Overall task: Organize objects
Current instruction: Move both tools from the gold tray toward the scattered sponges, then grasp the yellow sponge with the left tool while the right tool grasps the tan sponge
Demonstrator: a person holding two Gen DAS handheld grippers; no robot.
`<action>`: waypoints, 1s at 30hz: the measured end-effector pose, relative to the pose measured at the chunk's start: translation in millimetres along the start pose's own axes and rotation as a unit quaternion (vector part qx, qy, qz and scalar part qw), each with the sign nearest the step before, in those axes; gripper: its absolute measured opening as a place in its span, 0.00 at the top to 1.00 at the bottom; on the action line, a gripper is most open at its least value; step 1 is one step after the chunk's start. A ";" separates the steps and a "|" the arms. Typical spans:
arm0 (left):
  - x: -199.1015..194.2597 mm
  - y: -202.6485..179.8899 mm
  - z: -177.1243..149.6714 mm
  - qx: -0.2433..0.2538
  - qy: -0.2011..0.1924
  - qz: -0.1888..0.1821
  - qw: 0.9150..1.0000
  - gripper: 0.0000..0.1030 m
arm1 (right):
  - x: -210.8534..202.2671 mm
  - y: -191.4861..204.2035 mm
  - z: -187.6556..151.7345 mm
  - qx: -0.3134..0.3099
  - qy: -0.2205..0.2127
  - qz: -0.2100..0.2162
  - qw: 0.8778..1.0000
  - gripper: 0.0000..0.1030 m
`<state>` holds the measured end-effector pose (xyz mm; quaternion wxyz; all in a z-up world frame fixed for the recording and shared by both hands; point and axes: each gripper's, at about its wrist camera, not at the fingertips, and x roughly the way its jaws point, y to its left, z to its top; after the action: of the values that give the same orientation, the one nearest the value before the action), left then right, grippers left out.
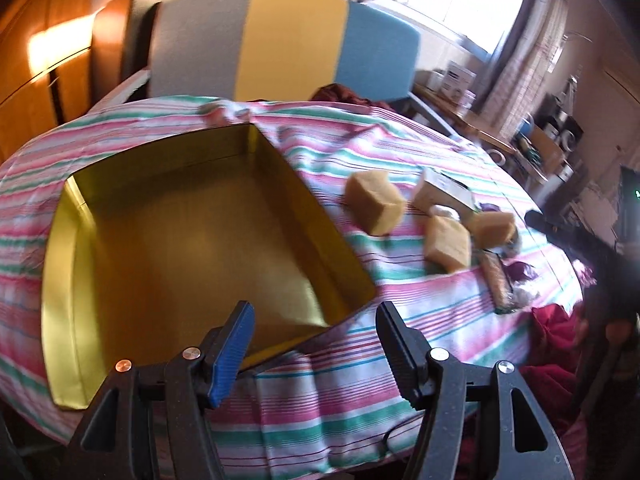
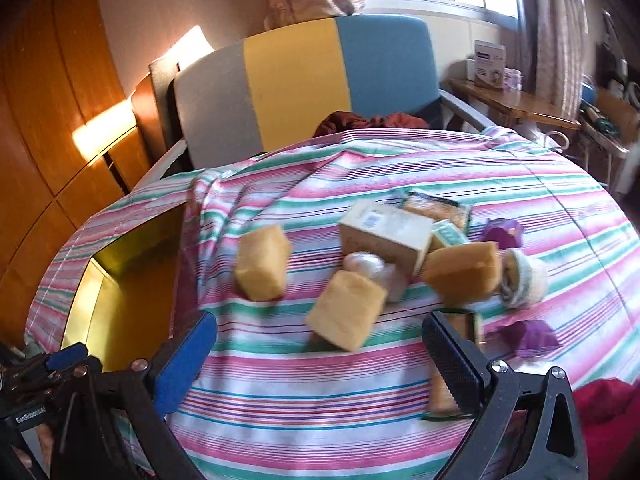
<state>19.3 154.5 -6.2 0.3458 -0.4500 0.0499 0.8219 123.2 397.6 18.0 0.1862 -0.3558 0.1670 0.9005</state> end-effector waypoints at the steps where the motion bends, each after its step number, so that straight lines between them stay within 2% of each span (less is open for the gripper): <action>1: 2.8 -7.0 2.2 0.009 0.004 -0.007 1.000 0.38 | -4.0 -14.1 3.6 0.012 -0.008 -0.014 1.000 0.00; 4: 16.2 -29.4 11.1 0.038 0.024 -0.026 0.999 0.37 | -14.4 -64.6 15.1 0.057 -0.026 -0.056 0.996 0.00; 7: 34.7 -53.0 21.1 0.061 0.047 -0.039 0.996 0.37 | -22.8 -112.0 17.5 0.112 -0.042 -0.075 0.990 0.00; 10: 57.0 -77.1 29.2 0.082 0.073 -0.059 0.992 0.37 | -25.0 -150.1 11.3 0.172 -0.057 -0.066 0.981 0.00; 13: 81.5 -102.3 36.8 0.109 0.089 -0.082 0.987 0.37 | -25.2 -177.3 0.3 0.243 -0.065 -0.022 0.968 0.00; 15: 91.7 -114.3 39.6 0.129 0.093 -0.090 0.983 0.37 | -31.5 -182.8 -1.5 0.260 -0.091 -0.003 0.961 0.00; 17: 107.6 -132.0 42.8 0.161 0.094 -0.089 0.978 0.30 | -30.2 -180.6 -1.0 0.264 -0.092 0.008 0.960 0.00; 19: 123.4 -145.6 46.2 0.182 0.100 -0.082 0.975 0.28 | -29.0 -179.7 0.1 0.259 -0.092 0.016 0.961 0.00; 22: 148.8 -159.3 50.1 0.185 0.119 -0.080 0.972 0.26 | -27.7 -181.0 -0.2 0.260 -0.091 0.027 0.961 0.00; 24: 162.8 -165.3 53.1 0.188 0.123 -0.074 0.972 0.19 | -27.3 -183.6 -1.0 0.267 -0.093 0.032 0.959 0.00; 27: 185.1 -167.9 57.0 0.179 0.145 -0.072 0.970 0.19 | -27.4 -191.6 -4.7 0.288 -0.098 0.041 0.952 0.00; 30: 195.9 -169.2 56.9 0.173 0.146 -0.065 0.972 0.22 | -25.4 -201.3 -9.0 0.316 -0.096 0.052 0.943 0.00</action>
<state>13.3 407.3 -85.5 0.4599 -0.5004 0.2122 0.7021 237.1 564.3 -4.2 0.2574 -0.1814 0.4422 0.8398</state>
